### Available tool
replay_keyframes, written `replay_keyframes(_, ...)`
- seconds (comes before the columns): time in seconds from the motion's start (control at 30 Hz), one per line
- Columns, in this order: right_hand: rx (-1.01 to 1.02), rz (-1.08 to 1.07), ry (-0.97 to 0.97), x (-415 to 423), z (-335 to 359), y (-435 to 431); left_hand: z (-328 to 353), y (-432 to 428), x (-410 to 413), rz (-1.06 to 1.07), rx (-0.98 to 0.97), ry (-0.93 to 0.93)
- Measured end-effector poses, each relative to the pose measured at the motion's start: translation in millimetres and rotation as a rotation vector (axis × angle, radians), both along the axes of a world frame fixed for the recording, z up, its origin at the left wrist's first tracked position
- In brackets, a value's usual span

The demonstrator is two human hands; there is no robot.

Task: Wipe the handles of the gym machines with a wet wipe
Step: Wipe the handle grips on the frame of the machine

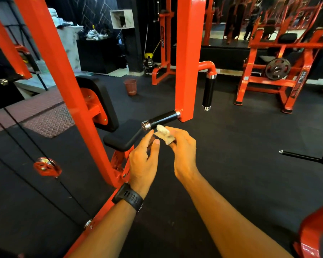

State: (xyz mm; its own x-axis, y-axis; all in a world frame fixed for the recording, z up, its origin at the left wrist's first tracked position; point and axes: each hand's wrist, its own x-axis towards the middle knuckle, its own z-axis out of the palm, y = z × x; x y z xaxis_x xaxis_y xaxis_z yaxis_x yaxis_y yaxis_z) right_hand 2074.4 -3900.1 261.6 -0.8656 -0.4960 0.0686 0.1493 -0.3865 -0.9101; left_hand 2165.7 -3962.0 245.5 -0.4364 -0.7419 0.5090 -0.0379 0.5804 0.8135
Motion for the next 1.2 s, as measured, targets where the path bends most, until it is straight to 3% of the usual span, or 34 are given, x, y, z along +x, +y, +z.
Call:
replay_keyframes(0.27,-0.009,0.128,0.142,-19.1,8.6,42.7,25.3,36.8,-33.7,-0.121,0.134,0.109)
replay_keyframes(0.57,0.175,-0.006,0.341,-84.2,11.2,76.0,45.9,53.0,-112.0,-0.145,0.260,0.162)
replay_keyframes(0.83,0.117,-0.253,0.312,-183.3,22.1,80.5,44.5,57.1,-217.5,-0.449,0.321,0.174)
replay_keyframes(0.93,0.091,-0.319,0.359,-215.2,26.9,81.4,44.7,51.5,-256.7,-0.456,0.287,0.153)
replay_keyframes(1.2,0.051,-0.245,0.351,-298.6,24.5,76.4,45.3,39.5,-351.7,-0.493,0.281,0.138)
